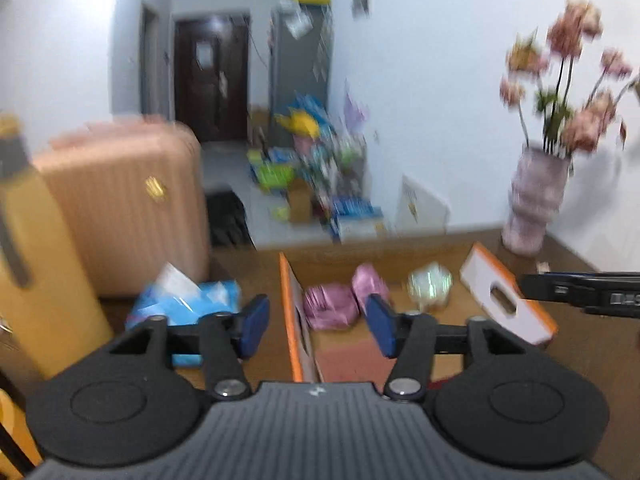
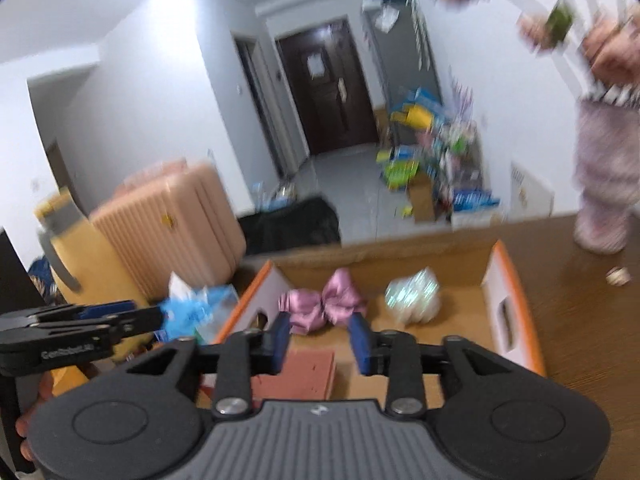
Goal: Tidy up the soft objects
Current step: 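Withdraw both tools from the box back over the table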
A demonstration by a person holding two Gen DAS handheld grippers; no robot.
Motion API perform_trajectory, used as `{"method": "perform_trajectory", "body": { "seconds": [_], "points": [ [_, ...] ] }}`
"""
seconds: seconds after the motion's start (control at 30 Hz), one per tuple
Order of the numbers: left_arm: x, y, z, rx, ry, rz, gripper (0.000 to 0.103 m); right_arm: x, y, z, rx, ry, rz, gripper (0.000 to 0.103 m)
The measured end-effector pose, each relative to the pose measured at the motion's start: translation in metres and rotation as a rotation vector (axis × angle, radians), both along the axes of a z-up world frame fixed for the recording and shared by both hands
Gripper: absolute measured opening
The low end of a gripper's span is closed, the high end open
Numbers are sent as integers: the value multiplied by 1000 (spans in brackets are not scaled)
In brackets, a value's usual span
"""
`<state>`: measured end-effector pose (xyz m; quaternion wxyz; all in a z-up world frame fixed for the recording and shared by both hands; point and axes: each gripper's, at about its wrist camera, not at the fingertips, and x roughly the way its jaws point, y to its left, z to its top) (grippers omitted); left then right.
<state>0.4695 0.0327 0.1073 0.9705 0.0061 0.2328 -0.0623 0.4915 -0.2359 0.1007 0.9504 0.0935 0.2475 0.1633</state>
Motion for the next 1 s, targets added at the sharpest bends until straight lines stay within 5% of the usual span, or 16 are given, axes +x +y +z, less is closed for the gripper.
{"method": "perform_trajectory", "body": {
  "seconds": [0.07, 0.13, 0.2, 0.53, 0.73, 1.0],
  "points": [
    [-27, 1, 16, 17, -78, 30, 77, -30, -9, 19, -48, -81, -33, 45],
    [-55, 1, 29, 31, -162, 61, 89, -59, -18, 34, -107, -172, -76, 69],
    [-79, -1, 36, 48, -225, 88, 90, -85, -26, 45, -147, -249, -110, 81],
    [-151, -17, 49, 52, -308, 103, 97, -152, -38, 65, -164, -348, -146, 85],
    [-211, -9, 16, 10, -298, 96, 101, -207, -35, 29, -151, -385, -125, 89],
    [-289, -15, -58, -25, -250, 5, 103, -295, -36, -60, -94, -324, -118, 97]
  ]
}}
